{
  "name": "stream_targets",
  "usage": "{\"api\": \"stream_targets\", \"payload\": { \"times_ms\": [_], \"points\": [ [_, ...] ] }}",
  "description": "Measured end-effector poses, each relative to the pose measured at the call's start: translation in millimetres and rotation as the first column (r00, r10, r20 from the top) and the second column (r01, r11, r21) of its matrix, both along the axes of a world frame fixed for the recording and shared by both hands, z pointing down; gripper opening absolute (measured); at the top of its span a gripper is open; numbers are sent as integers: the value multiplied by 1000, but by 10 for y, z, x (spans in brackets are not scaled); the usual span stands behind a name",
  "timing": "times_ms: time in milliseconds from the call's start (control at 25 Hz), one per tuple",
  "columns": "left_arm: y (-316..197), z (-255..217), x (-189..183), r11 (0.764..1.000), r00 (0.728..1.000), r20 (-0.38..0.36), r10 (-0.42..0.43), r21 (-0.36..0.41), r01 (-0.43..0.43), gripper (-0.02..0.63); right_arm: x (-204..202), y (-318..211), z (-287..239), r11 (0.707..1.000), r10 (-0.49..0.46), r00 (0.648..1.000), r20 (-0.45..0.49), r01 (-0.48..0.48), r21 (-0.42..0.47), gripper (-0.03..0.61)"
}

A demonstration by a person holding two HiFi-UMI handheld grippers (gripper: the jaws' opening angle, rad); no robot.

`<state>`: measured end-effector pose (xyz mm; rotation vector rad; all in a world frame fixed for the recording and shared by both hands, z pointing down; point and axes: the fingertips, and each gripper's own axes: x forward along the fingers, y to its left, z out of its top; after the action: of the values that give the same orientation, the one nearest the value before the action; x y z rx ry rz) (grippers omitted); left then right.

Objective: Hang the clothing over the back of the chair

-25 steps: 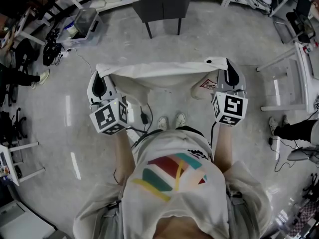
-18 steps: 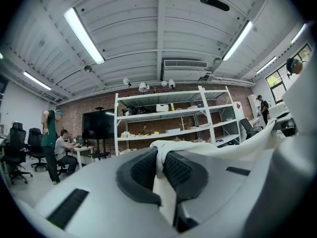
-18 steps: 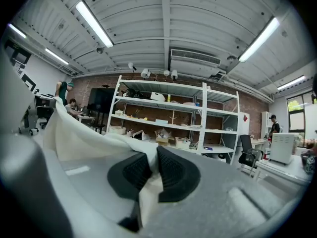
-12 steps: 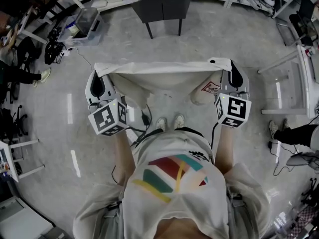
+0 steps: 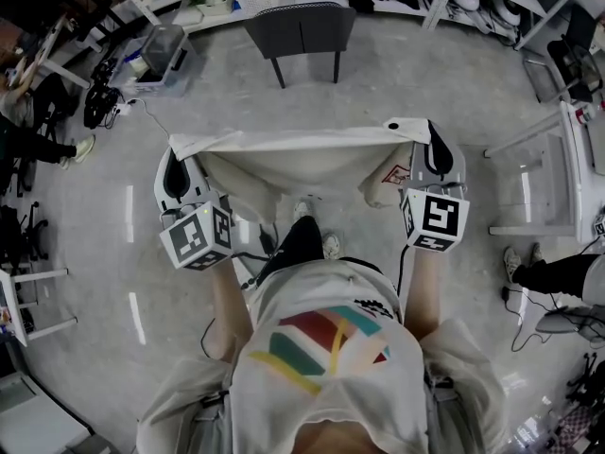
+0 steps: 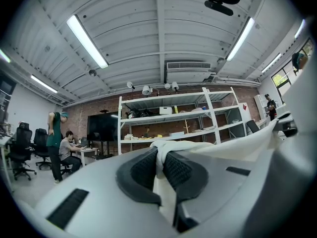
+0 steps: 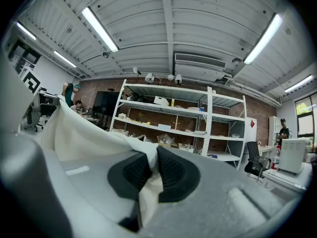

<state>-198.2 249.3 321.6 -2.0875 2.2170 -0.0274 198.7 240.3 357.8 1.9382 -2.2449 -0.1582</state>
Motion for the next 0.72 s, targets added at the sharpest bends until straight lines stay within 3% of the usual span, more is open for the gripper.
{"api": "stream_targets", "payload": {
  "times_ms": [440,720],
  "points": [
    [-466,61,118,1000,1000,-14,19,16,-19,20,128,-377,-6,1000,14,1000,-11,-13,17,15],
    [-1128,397,116,999,999,-33,34,-21,-35,20,139,-856,163,999,43,998,-49,-43,-14,15]
  ]
}}
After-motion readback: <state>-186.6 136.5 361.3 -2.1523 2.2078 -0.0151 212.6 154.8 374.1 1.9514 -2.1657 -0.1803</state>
